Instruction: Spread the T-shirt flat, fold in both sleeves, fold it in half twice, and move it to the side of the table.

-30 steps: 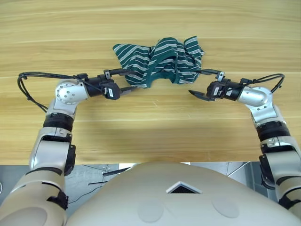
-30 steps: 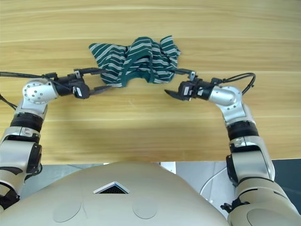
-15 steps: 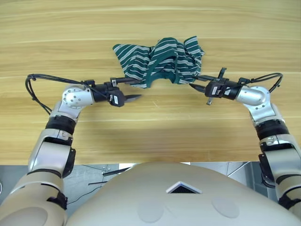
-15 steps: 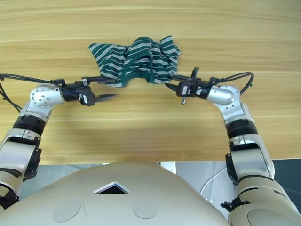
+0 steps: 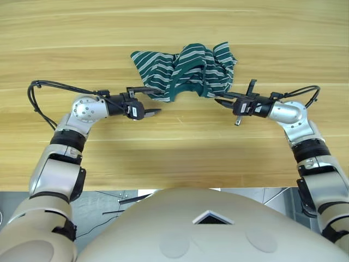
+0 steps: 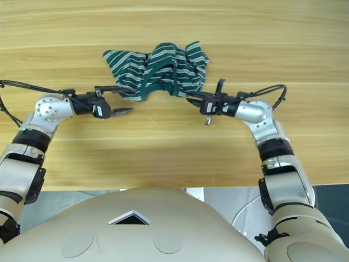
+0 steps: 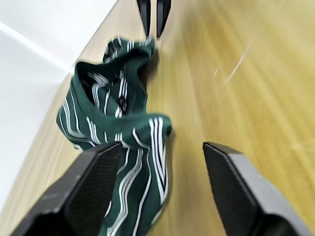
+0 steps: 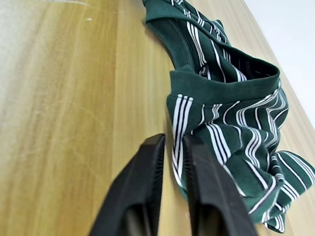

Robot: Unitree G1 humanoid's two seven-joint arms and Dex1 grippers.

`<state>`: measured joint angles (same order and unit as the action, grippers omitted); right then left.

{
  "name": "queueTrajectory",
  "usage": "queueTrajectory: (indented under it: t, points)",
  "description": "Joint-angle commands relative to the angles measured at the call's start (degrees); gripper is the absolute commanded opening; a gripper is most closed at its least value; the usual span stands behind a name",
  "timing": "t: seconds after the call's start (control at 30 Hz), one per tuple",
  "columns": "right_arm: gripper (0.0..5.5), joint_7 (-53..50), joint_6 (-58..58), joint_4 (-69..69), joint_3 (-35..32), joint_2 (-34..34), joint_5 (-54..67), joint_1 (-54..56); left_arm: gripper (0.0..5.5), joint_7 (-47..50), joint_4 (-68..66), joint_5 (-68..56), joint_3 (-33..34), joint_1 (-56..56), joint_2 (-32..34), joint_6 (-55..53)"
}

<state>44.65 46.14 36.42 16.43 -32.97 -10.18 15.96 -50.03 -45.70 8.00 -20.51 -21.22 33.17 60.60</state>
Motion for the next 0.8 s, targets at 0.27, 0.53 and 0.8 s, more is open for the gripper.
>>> queueTrajectory:
  t: [0.27,0.53,0.8]
  points:
    - [2.10,4.1,1.5,-5.2,-0.8,-1.9,6.7,-1.8,4.68,0.2,0.1,0.0,0.1,0.3,1.1,-0.3]
    - [2.10,0.7,0.6,-2.6,-0.4,-1.7,2.5,-0.4,5.35,4.4,-1.6,3.7,0.0,-0.5,1.0,0.3]
    - [2.10,-6.4,-1.2,3.9,1.4,-0.4,-6.7,2.4,4.15,14.6,-6.1,14.8,-1.5,-3.4,1.2,-2.2]
